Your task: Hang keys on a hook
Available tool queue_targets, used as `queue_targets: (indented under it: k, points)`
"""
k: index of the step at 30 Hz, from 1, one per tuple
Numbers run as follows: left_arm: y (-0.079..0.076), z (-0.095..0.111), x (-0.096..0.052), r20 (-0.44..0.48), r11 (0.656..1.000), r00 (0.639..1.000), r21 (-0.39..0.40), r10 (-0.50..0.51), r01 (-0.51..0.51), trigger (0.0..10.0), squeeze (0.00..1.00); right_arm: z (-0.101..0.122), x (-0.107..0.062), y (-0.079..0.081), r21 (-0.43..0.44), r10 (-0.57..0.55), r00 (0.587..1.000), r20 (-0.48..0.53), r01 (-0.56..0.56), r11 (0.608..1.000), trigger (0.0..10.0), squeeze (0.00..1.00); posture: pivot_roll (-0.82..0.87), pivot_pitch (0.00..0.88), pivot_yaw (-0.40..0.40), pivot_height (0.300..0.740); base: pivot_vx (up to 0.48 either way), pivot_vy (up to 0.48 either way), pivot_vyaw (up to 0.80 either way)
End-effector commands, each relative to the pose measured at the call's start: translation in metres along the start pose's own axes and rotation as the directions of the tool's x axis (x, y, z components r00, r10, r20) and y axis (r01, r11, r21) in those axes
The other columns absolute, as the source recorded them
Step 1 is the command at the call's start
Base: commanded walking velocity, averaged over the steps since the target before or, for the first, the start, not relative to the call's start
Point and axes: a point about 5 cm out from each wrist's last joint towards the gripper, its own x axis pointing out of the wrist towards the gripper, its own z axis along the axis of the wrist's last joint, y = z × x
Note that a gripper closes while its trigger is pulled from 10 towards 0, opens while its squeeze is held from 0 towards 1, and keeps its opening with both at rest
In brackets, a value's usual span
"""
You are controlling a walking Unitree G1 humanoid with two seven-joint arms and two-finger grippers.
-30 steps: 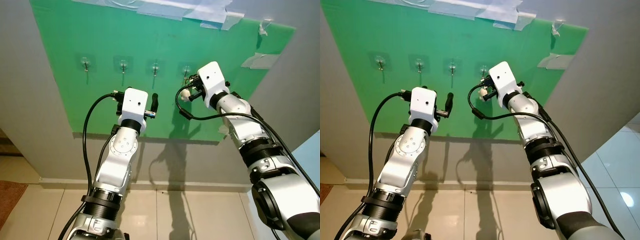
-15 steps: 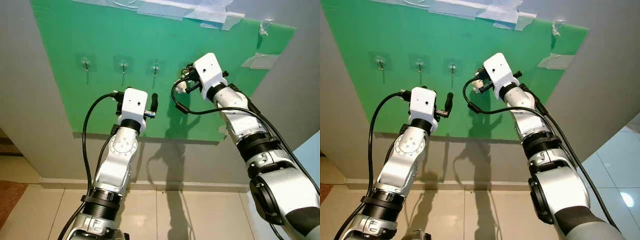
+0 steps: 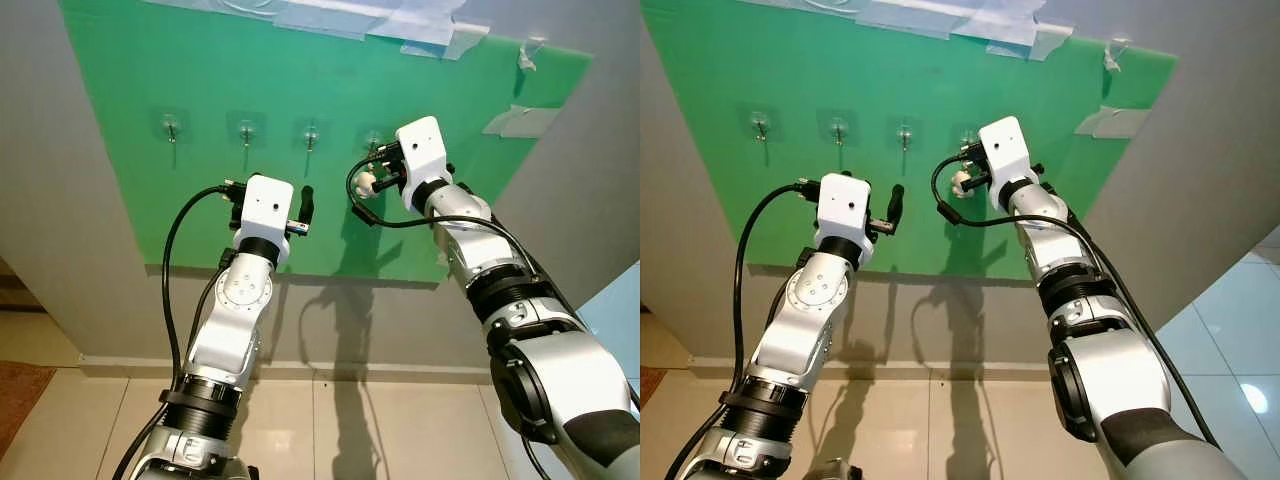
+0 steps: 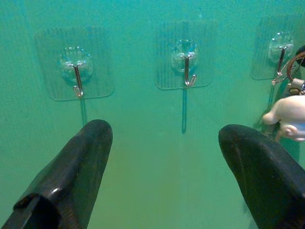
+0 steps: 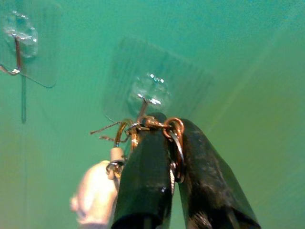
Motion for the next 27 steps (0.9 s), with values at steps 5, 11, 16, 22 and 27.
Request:
queue_targets:
  k: [5,11,16,22,27]
  points:
    - [-0.001,0.006,0.003,0.016,1.0,1.0,0.002,-0.009,0.009,10.0,0.0,-0.002,0.001,-0.003,0.099,0.017,0.999,-0.032,-0.014,0.995,0.0,0.0,0.02,0.0,-0.095,0.74,0.0,0.0,0.0]
    - [0.0,0.006,0.004,0.015,1.0,1.0,0.003,-0.008,0.008,10.0,0.0,-0.011,-0.001,-0.003,0.195,0.031,0.997,-0.073,-0.016,0.981,0.0,0.0,0.02,0.0,-0.094,0.74,0.0,0.0,0.0]
    - [0.0,0.007,0.003,0.016,1.0,1.0,0.005,-0.008,0.008,10.0,0.0,-0.006,-0.001,-0.007,0.112,-0.015,0.999,-0.032,0.019,0.994,0.0,0.0,0.02,0.0,-0.094,0.74,0.0,0.0,0.0]
    - [0.0,0.006,0.003,0.016,1.0,1.0,0.005,-0.008,0.008,10.0,0.0,0.009,-0.002,-0.007,-0.118,-0.033,0.997,0.071,0.041,0.992,0.0,0.0,0.02,0.0,-0.094,0.74,0.0,0.0,0.0]
    - [0.0,0.006,0.003,0.015,1.0,1.0,0.004,-0.008,0.008,10.0,0.0,0.013,-0.002,-0.003,-0.17,-0.006,0.995,0.103,0.024,0.985,0.0,0.0,0.02,0.0,-0.094,0.74,0.0,0.0,0.0]
